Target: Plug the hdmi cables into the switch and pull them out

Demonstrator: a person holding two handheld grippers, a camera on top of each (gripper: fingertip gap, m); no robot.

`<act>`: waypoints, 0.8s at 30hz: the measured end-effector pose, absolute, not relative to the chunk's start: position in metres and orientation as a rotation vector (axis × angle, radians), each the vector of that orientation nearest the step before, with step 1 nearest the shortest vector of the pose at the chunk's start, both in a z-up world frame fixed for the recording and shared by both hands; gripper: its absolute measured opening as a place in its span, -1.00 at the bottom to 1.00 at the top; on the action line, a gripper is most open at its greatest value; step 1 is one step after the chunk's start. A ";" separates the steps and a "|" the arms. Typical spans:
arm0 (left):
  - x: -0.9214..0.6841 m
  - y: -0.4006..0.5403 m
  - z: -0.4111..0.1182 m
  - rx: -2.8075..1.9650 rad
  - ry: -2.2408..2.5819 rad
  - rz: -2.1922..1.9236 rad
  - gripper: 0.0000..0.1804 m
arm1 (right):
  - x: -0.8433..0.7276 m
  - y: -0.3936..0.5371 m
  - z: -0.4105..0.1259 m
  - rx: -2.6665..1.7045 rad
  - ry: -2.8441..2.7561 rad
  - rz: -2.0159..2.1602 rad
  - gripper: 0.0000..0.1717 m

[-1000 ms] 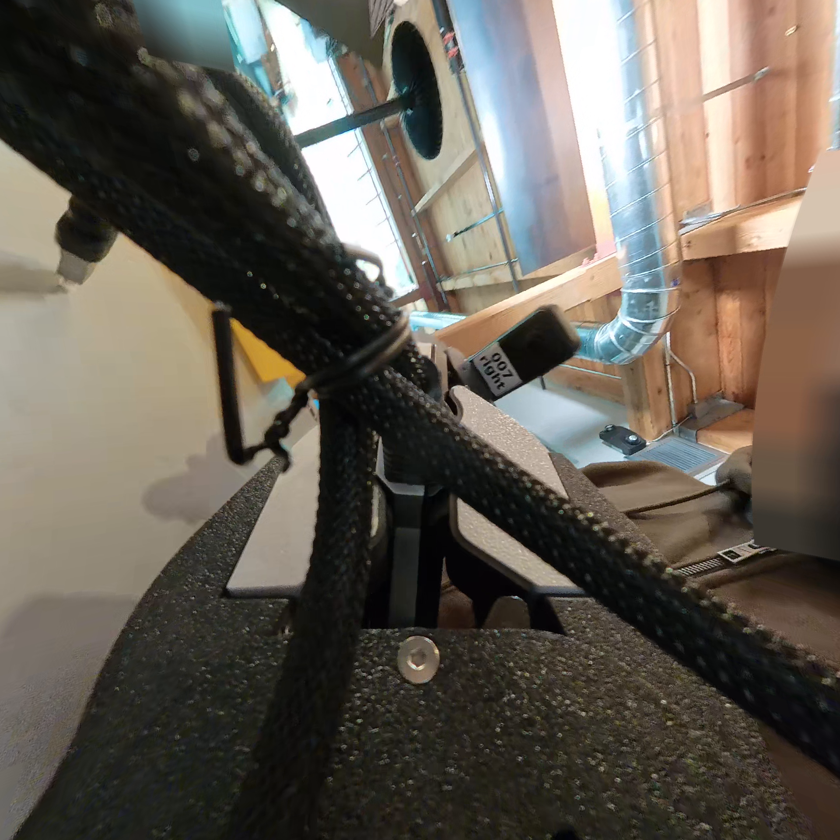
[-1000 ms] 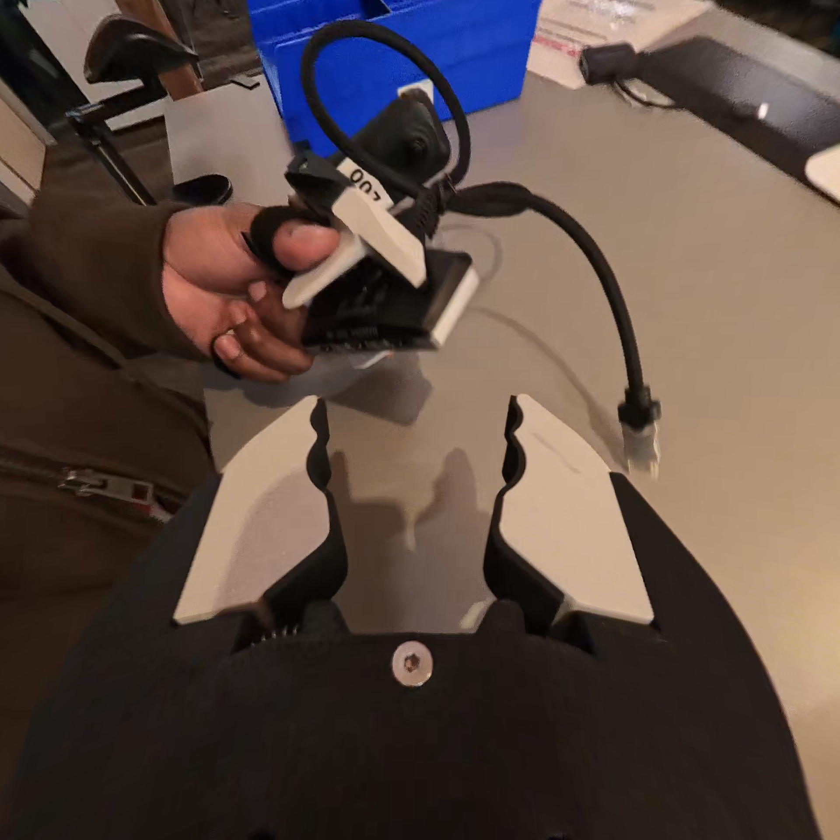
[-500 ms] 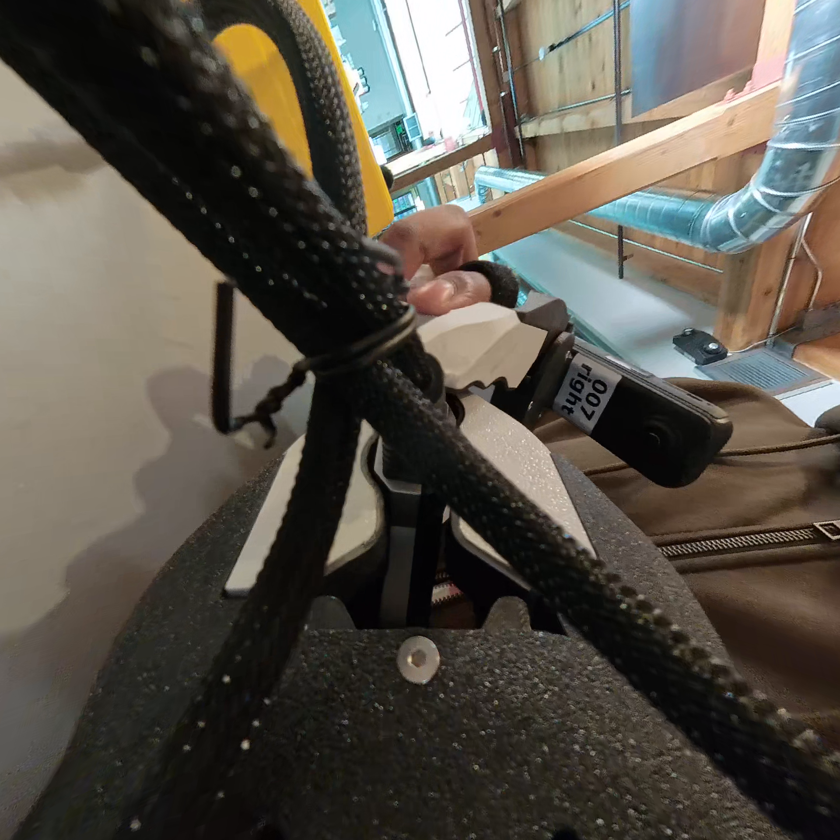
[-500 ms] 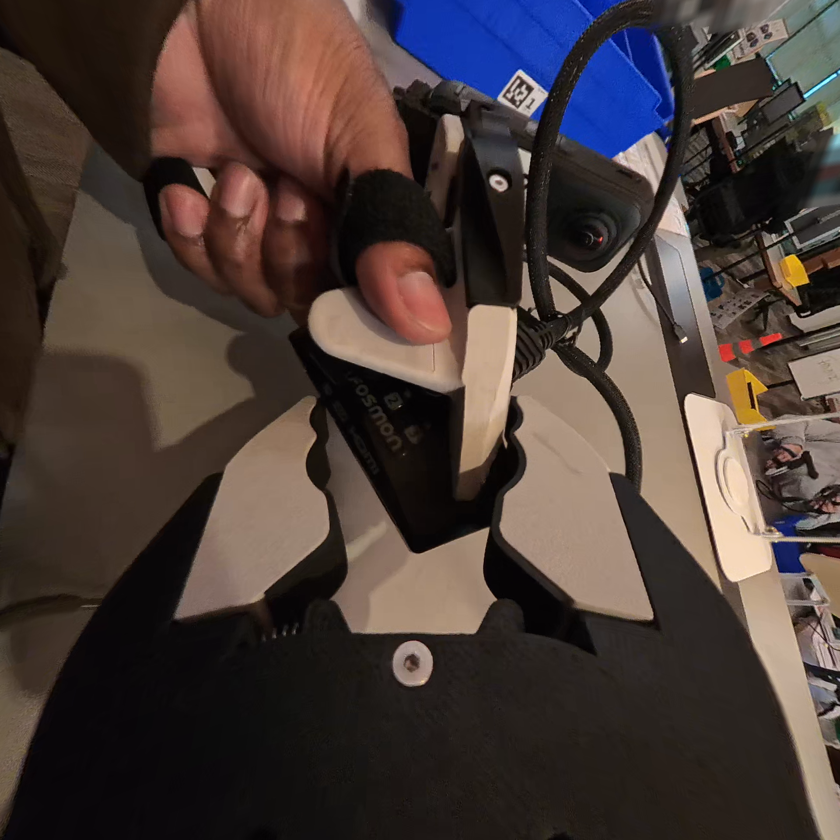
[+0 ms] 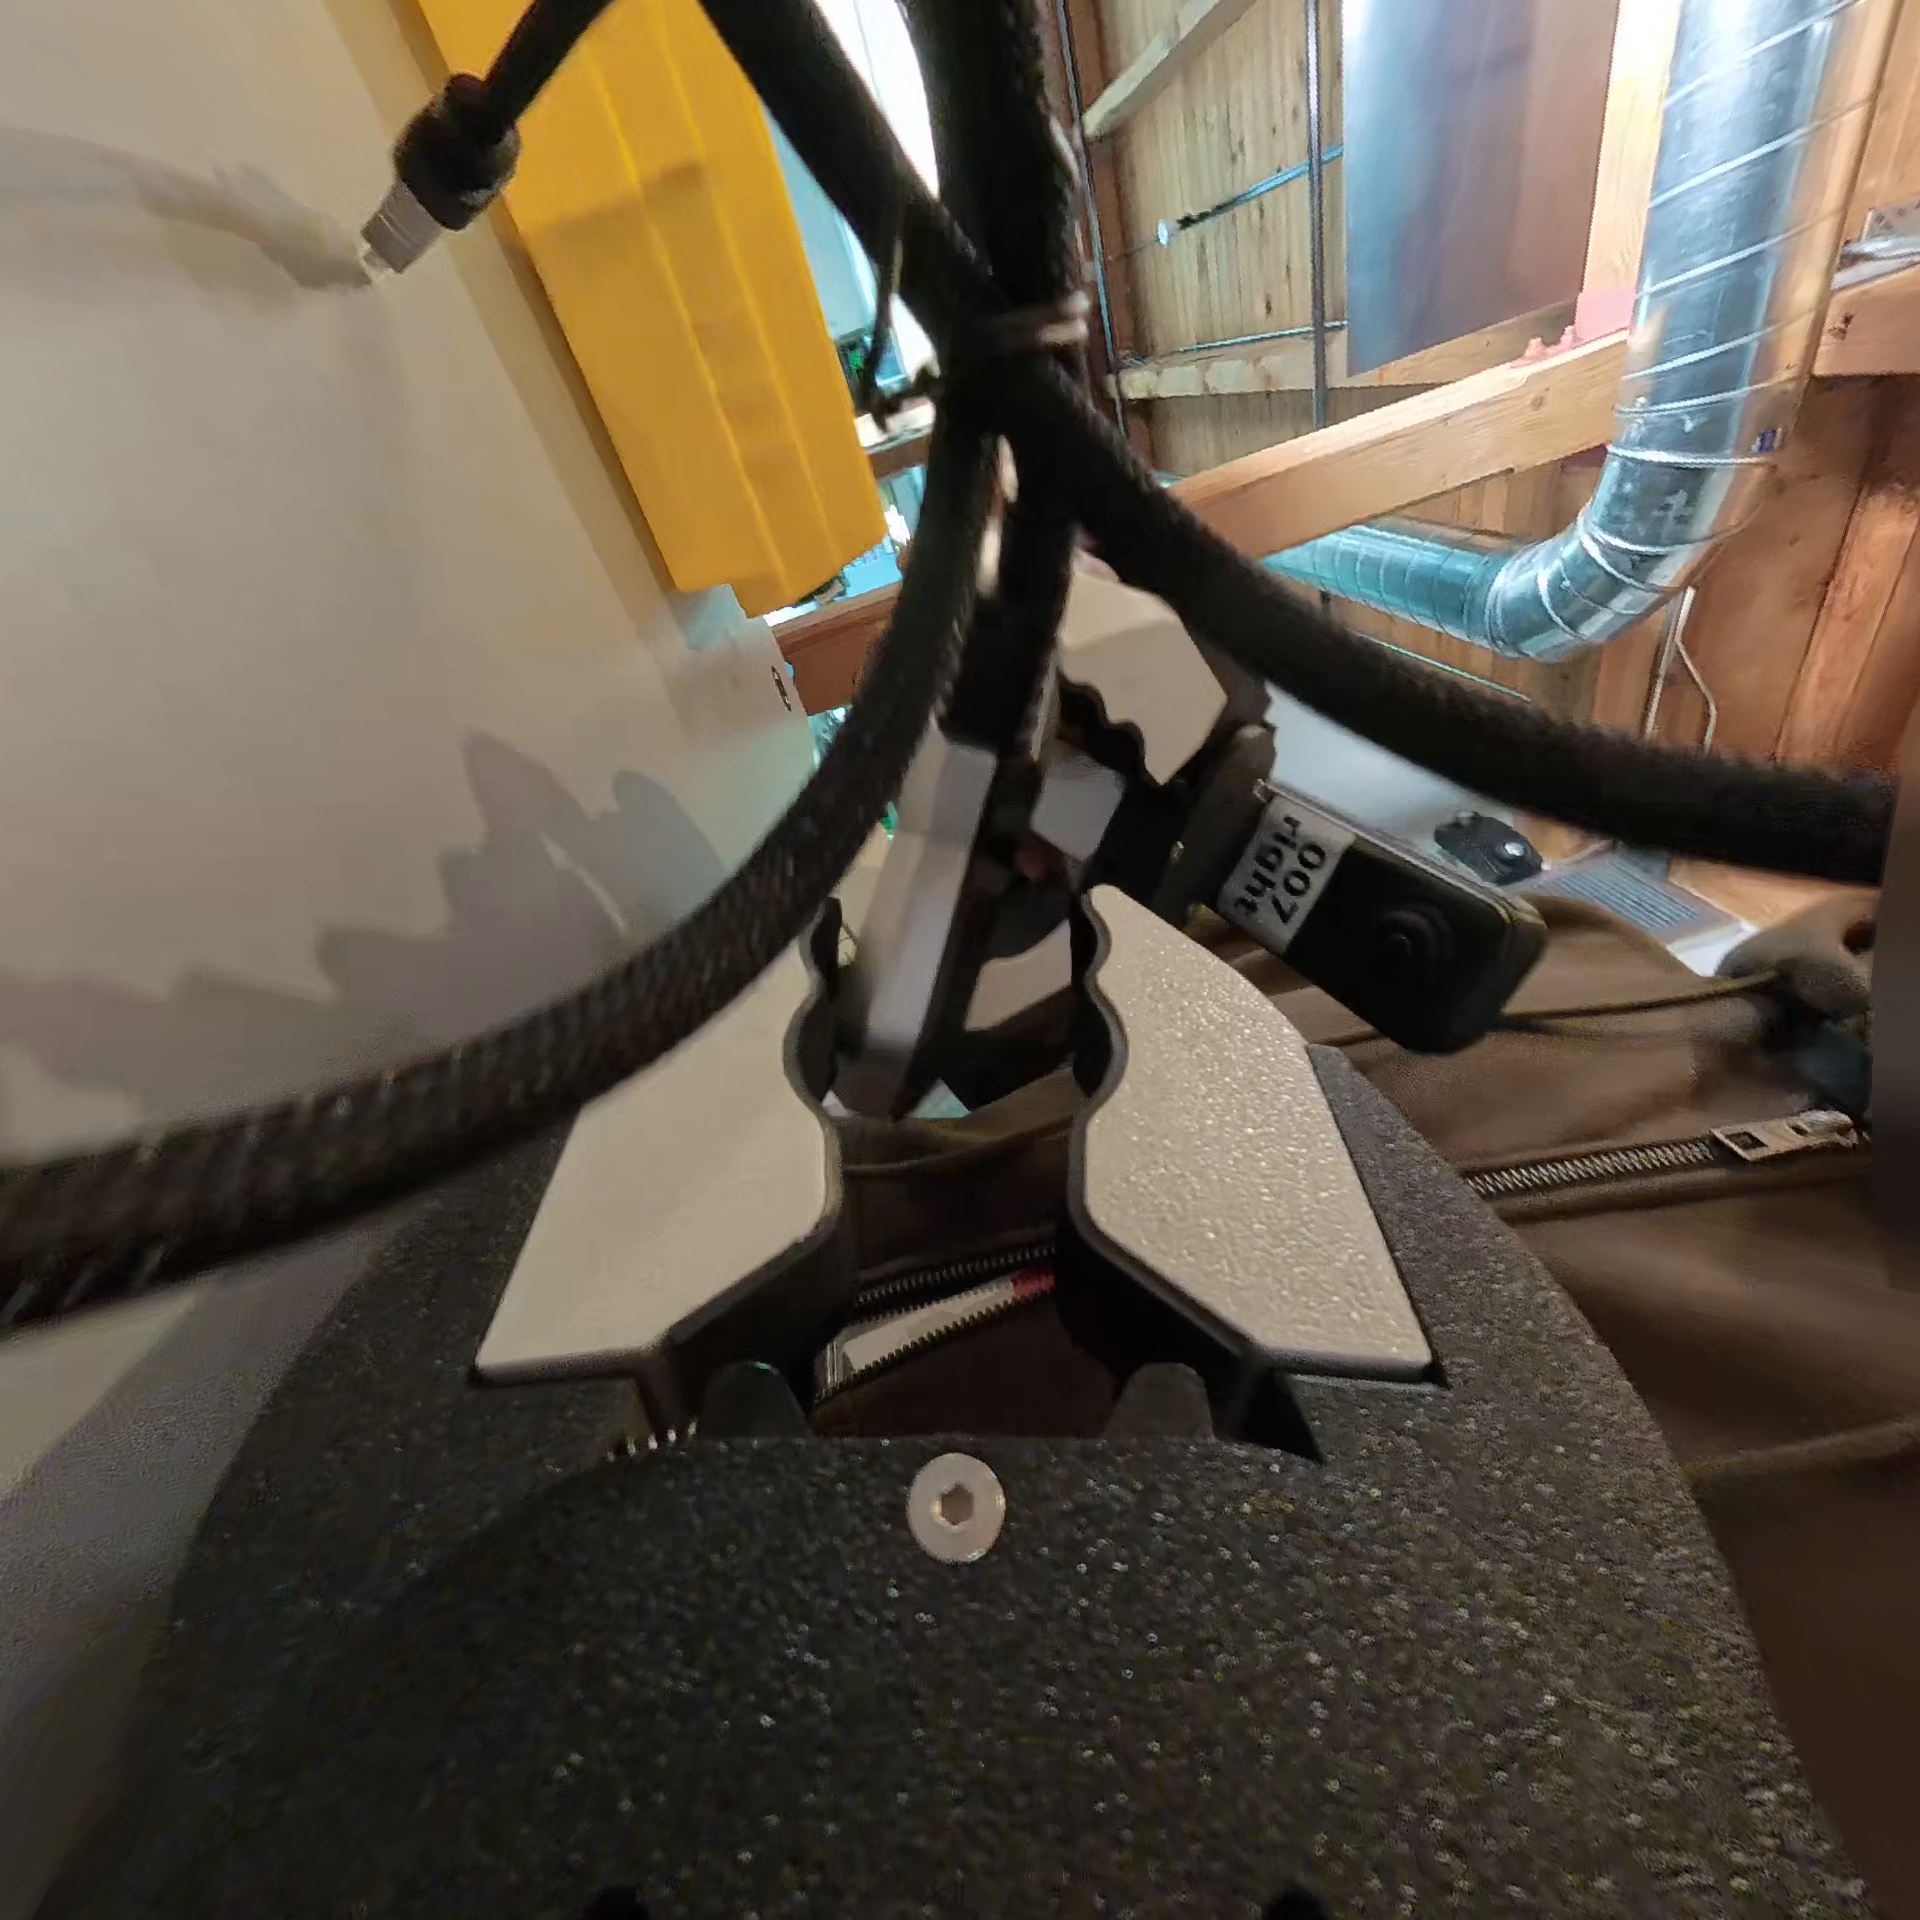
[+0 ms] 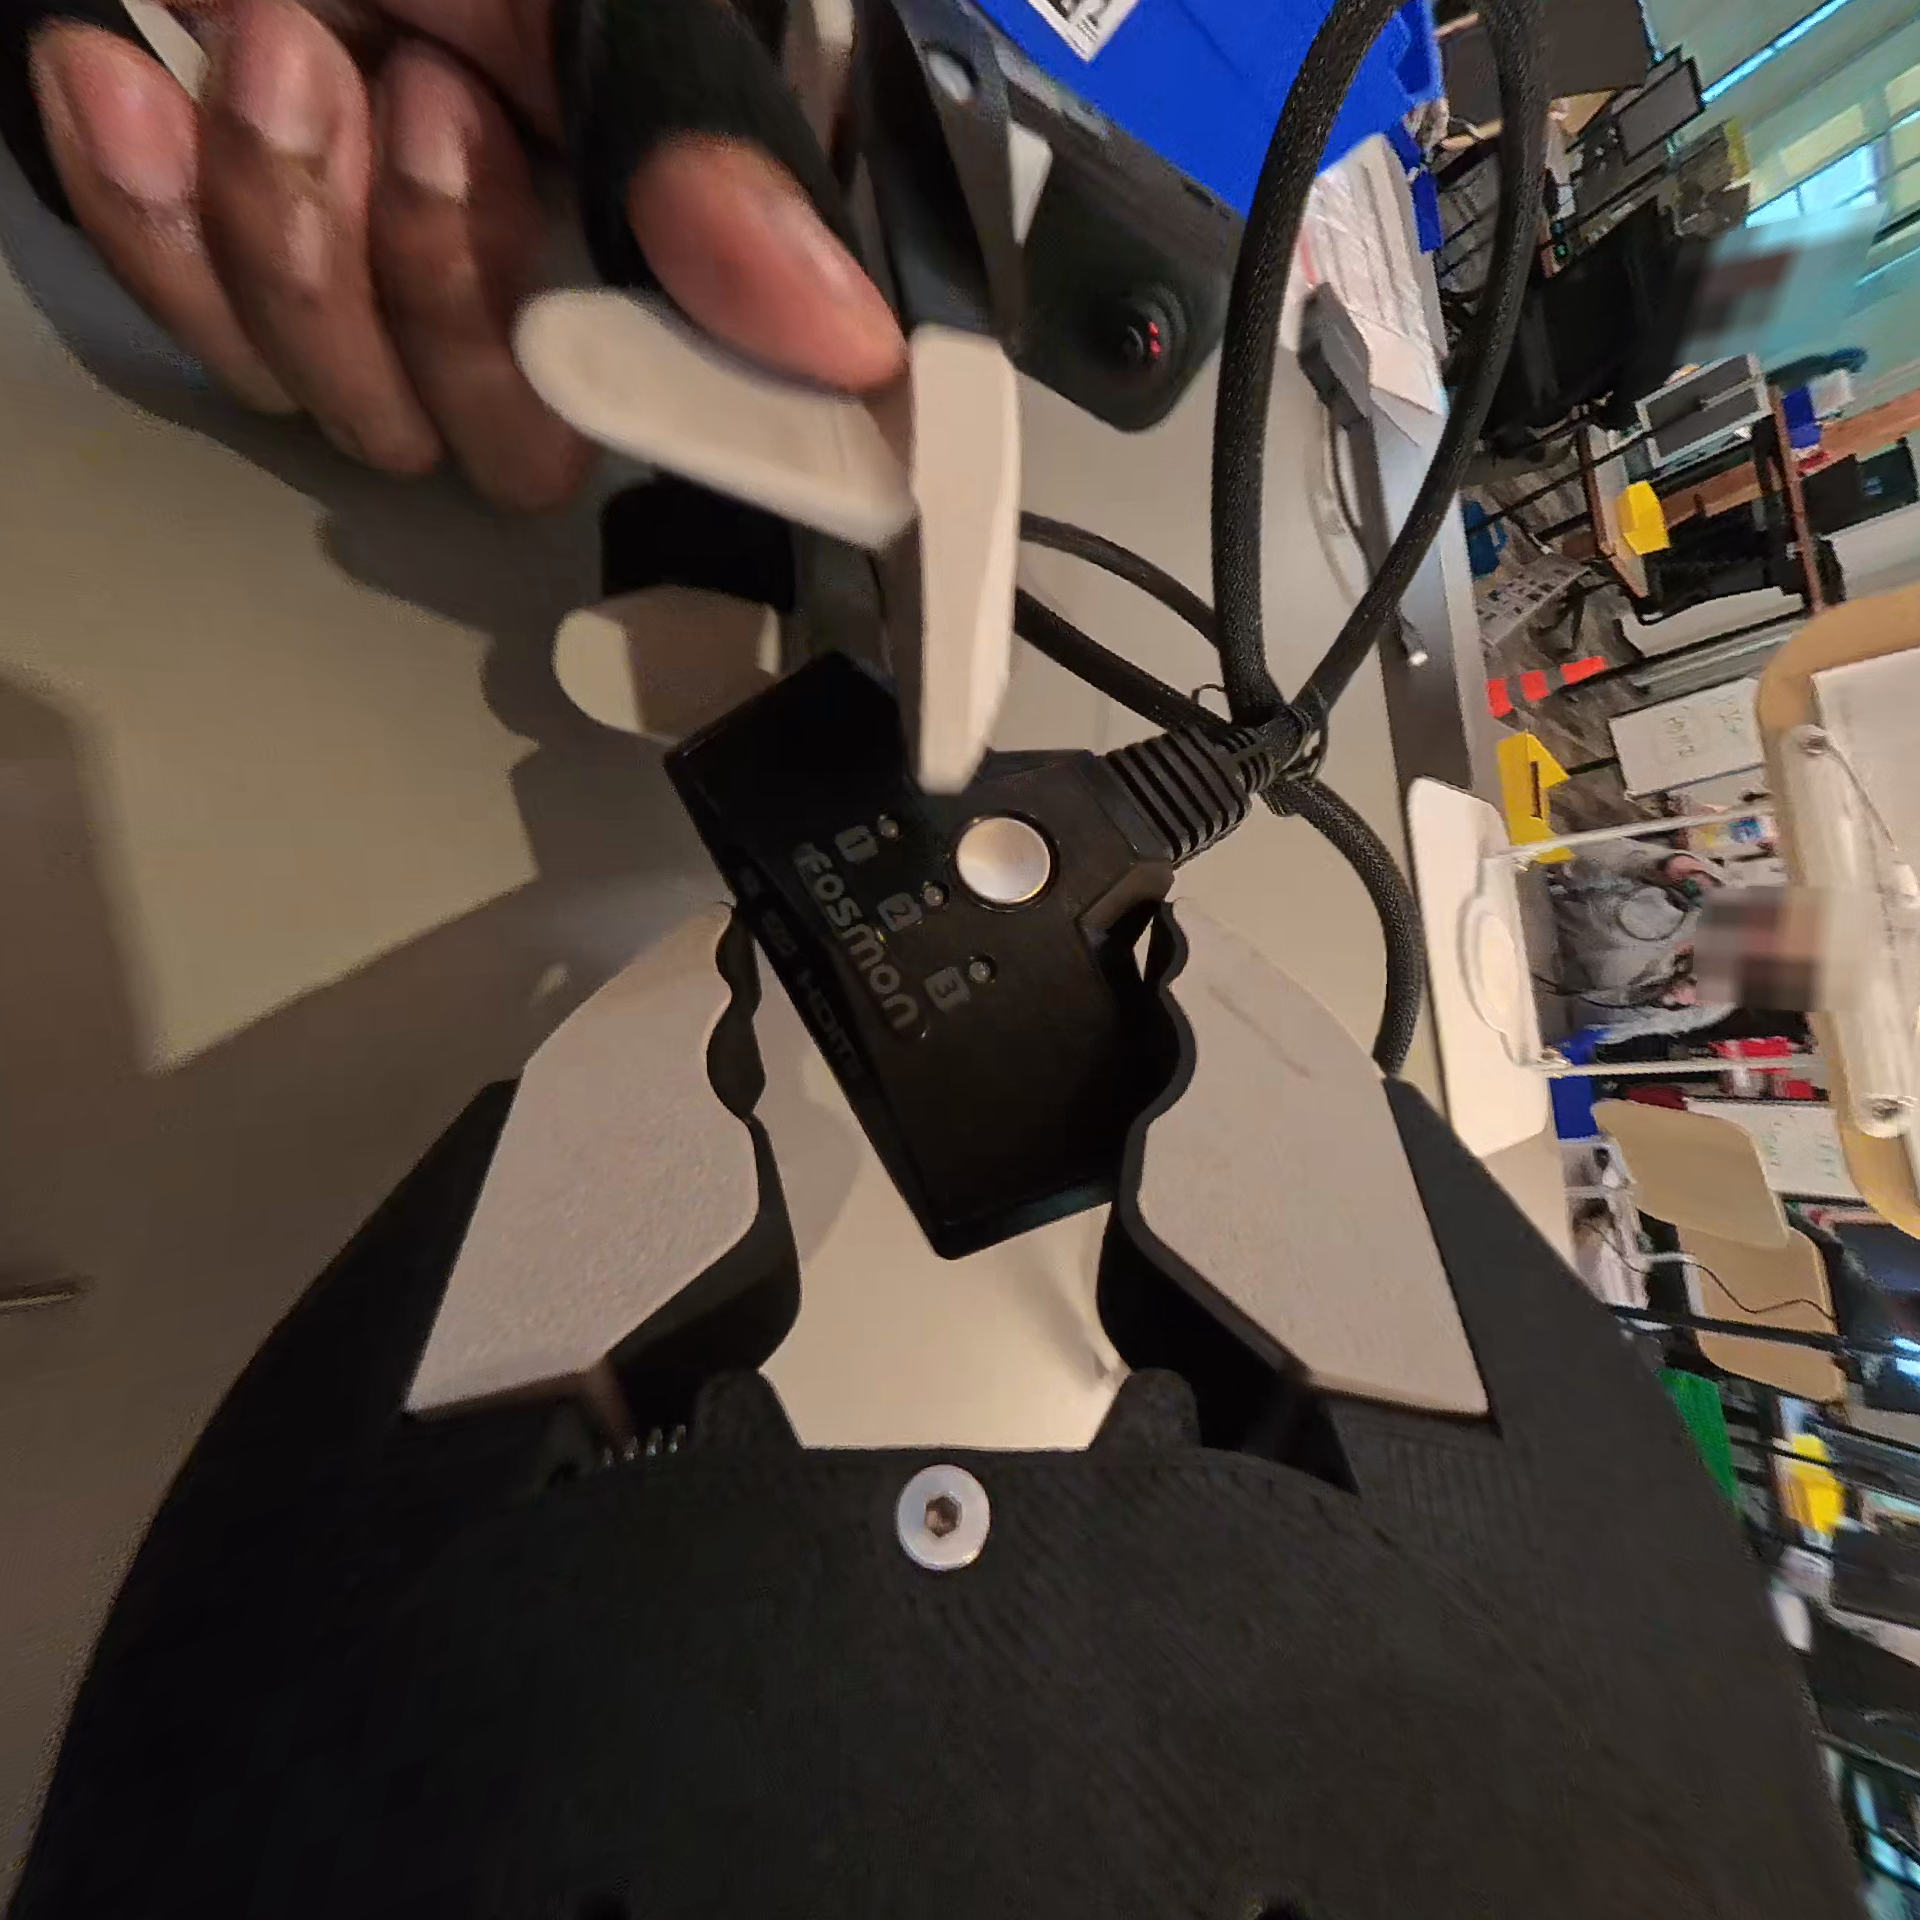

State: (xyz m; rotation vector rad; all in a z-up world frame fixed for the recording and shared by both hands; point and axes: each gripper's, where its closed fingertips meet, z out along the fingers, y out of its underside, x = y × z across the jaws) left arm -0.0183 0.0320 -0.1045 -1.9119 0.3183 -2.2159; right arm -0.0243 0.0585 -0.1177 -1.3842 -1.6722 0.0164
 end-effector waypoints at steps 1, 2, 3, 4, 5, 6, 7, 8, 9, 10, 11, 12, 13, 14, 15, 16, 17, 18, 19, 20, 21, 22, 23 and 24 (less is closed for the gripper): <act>-0.022 0.031 -0.103 -1.896 0.335 -2.219 -0.48 | -0.022 0.062 -0.115 -1.378 -1.666 -0.001 -0.16; -0.026 0.030 -0.101 -1.877 0.353 -2.212 -0.46 | -0.019 0.064 -0.111 -1.374 -1.659 -0.009 -0.16; -0.031 0.030 -0.098 -1.852 0.372 -2.205 -0.45 | -0.017 0.067 -0.107 -1.371 -1.649 -0.020 -0.16; -0.036 0.030 -0.095 -1.825 0.387 -2.198 -0.45 | -0.014 0.071 -0.103 -1.364 -1.639 -0.040 -0.16; -0.042 0.030 -0.091 -1.788 0.402 -2.197 -0.48 | -0.010 0.076 -0.098 -1.357 -1.631 -0.071 -0.16; -0.049 0.031 -0.087 -1.751 0.408 -2.199 -0.49 | -0.005 0.081 -0.093 -1.349 -1.624 -0.107 -0.16; -0.056 0.034 -0.085 -1.723 0.402 -2.189 -0.49 | 0.000 0.086 -0.088 -1.342 -1.614 -0.138 -0.16; -0.062 0.037 -0.084 -1.707 0.389 -2.168 -0.50 | 0.005 0.091 -0.081 -1.338 -1.601 -0.162 -0.16; -0.068 0.042 -0.085 -1.699 0.372 -2.144 -0.51 | 0.011 0.096 -0.074 -1.335 -1.583 -0.183 -0.16; -0.073 0.045 -0.086 -1.691 0.351 -2.128 -0.52 | 0.018 0.101 -0.065 -1.335 -1.560 -0.202 -0.16; -0.077 0.049 -0.088 -1.680 0.328 -2.127 -0.53 | 0.027 0.106 -0.054 -1.337 -1.529 -0.221 -0.16; -0.080 0.051 -0.087 -1.657 0.297 -2.147 -0.54 | 0.036 0.111 -0.043 -1.343 -1.492 -0.234 -0.16; -0.083 0.053 -0.084 -1.627 0.277 -2.171 -0.56 | 0.046 0.116 -0.030 -1.354 -1.451 -0.237 -0.16; -0.085 0.054 -0.082 -1.610 0.268 -2.176 -0.58 | 0.058 0.120 -0.016 -1.367 -1.406 -0.233 -0.16; -0.085 0.055 -0.082 -1.604 0.265 -2.174 -0.58 | 0.070 0.124 -0.002 -1.377 -1.357 -0.229 -0.16; -0.084 0.055 -0.082 -1.603 0.268 -2.173 -0.58 | 0.083 0.127 0.014 -1.386 -1.310 -0.226 -0.16; -0.083 0.056 -0.082 -1.605 0.274 -2.176 -0.58 | 0.097 0.129 0.029 -1.397 -1.269 -0.226 -0.16; -0.082 0.056 -0.082 -1.609 0.280 -2.181 -0.58 | 0.112 0.131 0.044 -1.407 -1.234 -0.236 -0.16; -0.080 0.056 -0.082 -1.611 0.286 -2.186 -0.58 | 0.128 0.132 0.060 -1.416 -1.200 -0.254 -0.16; -0.078 0.057 -0.082 -1.613 0.290 -2.190 -0.58 | 0.146 0.133 0.076 -1.427 -1.171 -0.278 -0.16; -0.076 0.057 -0.082 -1.614 0.296 -2.194 -0.58 | 0.163 0.133 0.091 -1.439 -1.147 -0.307 -0.16; -0.075 0.058 -0.082 -1.615 0.303 -2.198 -0.58 | 0.181 0.132 0.105 -1.455 -1.133 -0.338 -0.16; -0.073 0.058 -0.083 -1.616 0.309 -2.203 -0.59 | 0.199 0.131 0.117 -1.477 -1.122 -0.369 -0.16; -0.072 0.058 -0.083 -1.617 0.314 -2.207 -0.59 | 0.217 0.130 0.128 -1.501 -1.113 -0.400 -0.16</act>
